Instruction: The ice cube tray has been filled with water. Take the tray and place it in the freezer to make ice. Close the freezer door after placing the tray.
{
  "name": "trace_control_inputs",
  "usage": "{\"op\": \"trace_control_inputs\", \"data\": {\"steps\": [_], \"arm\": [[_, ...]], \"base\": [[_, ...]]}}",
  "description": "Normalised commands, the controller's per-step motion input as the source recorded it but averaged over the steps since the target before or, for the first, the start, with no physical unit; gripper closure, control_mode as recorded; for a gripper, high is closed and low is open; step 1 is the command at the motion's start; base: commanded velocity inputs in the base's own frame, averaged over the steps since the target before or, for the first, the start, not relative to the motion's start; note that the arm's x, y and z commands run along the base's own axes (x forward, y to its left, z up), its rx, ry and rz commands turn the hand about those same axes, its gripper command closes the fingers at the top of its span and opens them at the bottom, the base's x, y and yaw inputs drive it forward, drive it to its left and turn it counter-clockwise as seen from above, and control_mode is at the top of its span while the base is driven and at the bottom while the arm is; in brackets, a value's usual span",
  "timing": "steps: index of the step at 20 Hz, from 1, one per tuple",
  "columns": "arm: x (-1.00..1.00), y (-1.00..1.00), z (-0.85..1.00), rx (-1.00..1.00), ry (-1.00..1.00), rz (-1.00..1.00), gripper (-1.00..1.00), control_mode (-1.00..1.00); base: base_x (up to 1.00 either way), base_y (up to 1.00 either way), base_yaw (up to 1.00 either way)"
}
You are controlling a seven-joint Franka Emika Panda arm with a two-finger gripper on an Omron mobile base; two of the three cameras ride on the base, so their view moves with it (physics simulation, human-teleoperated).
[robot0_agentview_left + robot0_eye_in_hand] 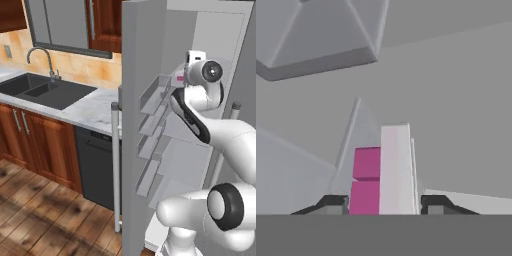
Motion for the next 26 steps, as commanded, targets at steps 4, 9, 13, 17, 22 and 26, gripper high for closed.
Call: {"op": "trace_control_inputs", "data": {"steps": [4, 9, 13, 17, 22, 26], "arm": [[0.48, -0.20, -0.25, 0.00, 0.17, -0.01, 1.00, -1.00], [0.43, -0.12, -0.34, 0.00, 0.14, -0.02, -1.00, -1.00], [-0.20, 0.00, -0.55, 0.00, 0.10, 0.00, -1.00, -1.00], [-0.67, 0.00, -0.49, 0.00, 0.03, -0.01, -1.00, -1.00], [-0.98, 0.00, -0.16, 0.00, -0.01, -0.01, -1.00, -1.00], [-1.00, 0.18, -0.03, 0.00, -0.01, 0.00, -1.00, -1.00]], "base": [[0.00, 0.00, 0.00], [0.00, 0.00, 0.00], [0.00, 0.00, 0.00], [0.00, 0.00, 0.00], [0.00, 0.00, 0.00], [0.00, 0.00, 0.00]]}}
